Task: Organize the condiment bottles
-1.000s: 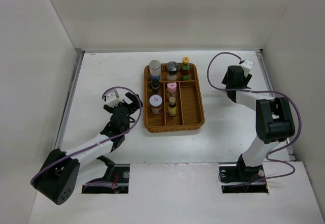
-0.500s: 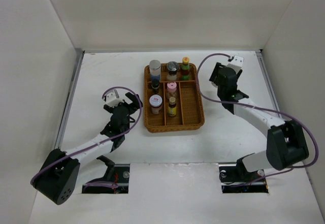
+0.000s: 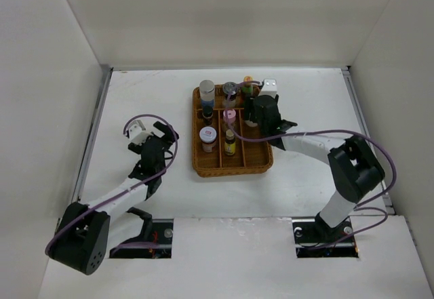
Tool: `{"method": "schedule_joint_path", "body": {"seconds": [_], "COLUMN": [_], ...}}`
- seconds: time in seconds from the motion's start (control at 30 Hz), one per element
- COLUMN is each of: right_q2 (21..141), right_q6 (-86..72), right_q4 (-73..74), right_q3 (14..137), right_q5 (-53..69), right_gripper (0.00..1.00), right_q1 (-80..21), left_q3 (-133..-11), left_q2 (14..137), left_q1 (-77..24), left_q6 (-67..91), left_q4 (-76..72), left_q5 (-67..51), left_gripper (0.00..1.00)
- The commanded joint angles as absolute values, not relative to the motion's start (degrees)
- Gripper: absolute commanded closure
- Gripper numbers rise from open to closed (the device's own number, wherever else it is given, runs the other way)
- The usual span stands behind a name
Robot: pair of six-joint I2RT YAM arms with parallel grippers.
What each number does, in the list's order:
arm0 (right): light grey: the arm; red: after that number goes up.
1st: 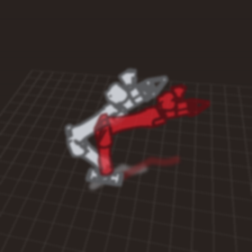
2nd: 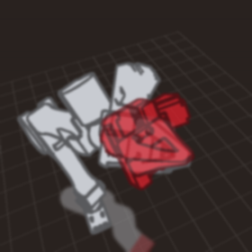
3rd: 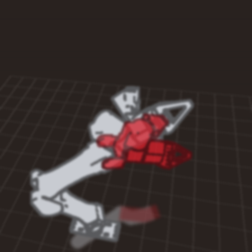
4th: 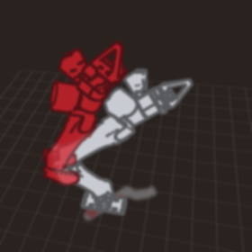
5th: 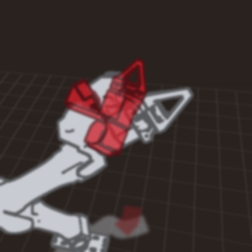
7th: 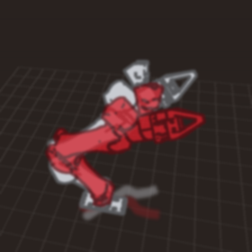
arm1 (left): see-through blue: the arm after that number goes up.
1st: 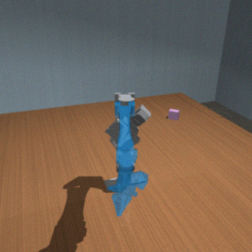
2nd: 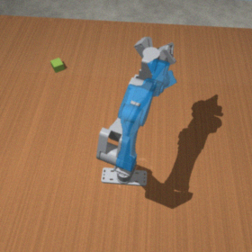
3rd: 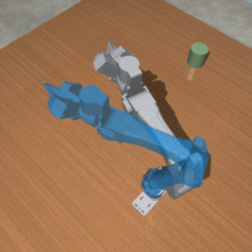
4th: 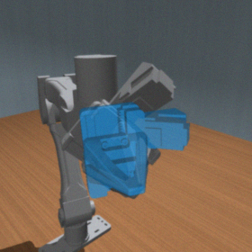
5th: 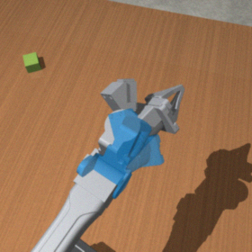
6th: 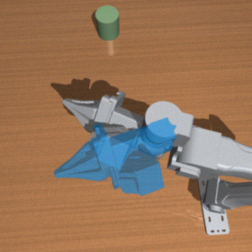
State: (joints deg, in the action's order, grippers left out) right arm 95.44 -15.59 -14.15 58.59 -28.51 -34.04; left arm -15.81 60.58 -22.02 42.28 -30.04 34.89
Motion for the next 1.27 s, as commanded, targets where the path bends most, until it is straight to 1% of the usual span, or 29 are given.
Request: {"method": "schedule_joint_path", "body": {"seconds": [0.0, 0.17, 0.27, 0.4, 0.43, 0.47, 0.6, 0.7, 0.87, 1.07, 1.2, 1.23], "right_q2": [96.1, 98.3, 99.1, 97.5, 96.3, 95.1, 88.0, 81.0, 68.4, 51.6, 44.5, 43.4], "right_q6": [-14.9, -15.6, -15.8, -15.9, -16.0, -16.1, -17.0, -18.6, -24.0, -30.1, -33.0, -33.4], "right_q4": [-20.5, -20.7, -20.1, -19.7, -19.3, -18.9, -16.9, -16.9, -18.5, -18.5, -18.2, -18.4], "right_q3": [62.6, 61.4, 61.2, 60.6, 60.4, 60.2, 58.2, 54.4, 44.1, 30.2, 22.9, 21.5], "right_q5": [-28.2, -28.2, -28.6, -28.8, -28.8, -28.7, -30.0, -32.1, -37.3, -38.6, -39.5, -39.6], "right_gripper": [0.40, 0.37, 0.31, 0.05, 0.01, 0.00, 0.00, 0.00, 0.00, 0.00, 0.09, 0.13], "right_q1": [-33.8, -34.4, -34.7, -34.6, -34.6, -34.6, -34.8, -34.8, -34.8, -34.2, -33.9, -33.5], "left_q3": [-16.3, -16.9, -17.6, -20.2, -20.8, -21.5, -24.1, -25.4, -27.0, -28.9, -30.1, -30.6], "left_q2": [61.1, 62.2, 63.2, 65.9, 66.8, 67.6, 68.4, 67.0, 64.3, 59.1, 57.7, 58.0], "left_q1": [-20.7, -20.4, -20.3, -20.8, -21.0, -21.3, -21.8, -21.9, -22.1, -23.2, -23.0, -22.6], "left_q6": [45.0, 45.6, 45.7, 46.1, 46.2, 46.2, 46.2, 46.2, 46.1, 45.4, 45.1, 44.9], "left_q4": [-29.6, -29.2, -28.0, -23.7, -23.2, -22.8, -19.4, -16.5, -13.3, -8.3, -5.2, -4.4], "left_q5": [32.8, 31.6, 32.1, 33.4, 33.1, 33.0, 33.0, 33.6, 34.1, 36.4, 38.7, 38.7], "left_gripper": [0.00, 0.00, 0.00, 0.00, 0.00, 0.00, 0.00, 0.00, 0.00, 0.00, 0.00, 0.00]}}
